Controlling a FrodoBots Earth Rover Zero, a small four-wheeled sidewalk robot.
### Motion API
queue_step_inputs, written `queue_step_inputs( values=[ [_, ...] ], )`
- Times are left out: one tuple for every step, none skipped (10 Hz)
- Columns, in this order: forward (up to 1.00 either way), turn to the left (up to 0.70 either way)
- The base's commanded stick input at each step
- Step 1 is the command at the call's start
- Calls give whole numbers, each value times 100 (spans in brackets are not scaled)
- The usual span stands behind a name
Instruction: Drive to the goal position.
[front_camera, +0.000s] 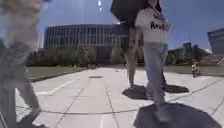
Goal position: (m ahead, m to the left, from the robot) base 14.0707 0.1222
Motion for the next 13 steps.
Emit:
queue_step_inputs(
  values=[
    [6, 0],
    [6, 0],
    [6, 0],
    [6, 0],
    [6, 0],
    [6, 0],
    [6, 0],
    [6, 0],
    [6, 0],
    [6, 0],
    [7, 0],
    [9, 0],
    [57, 0]
  ],
)
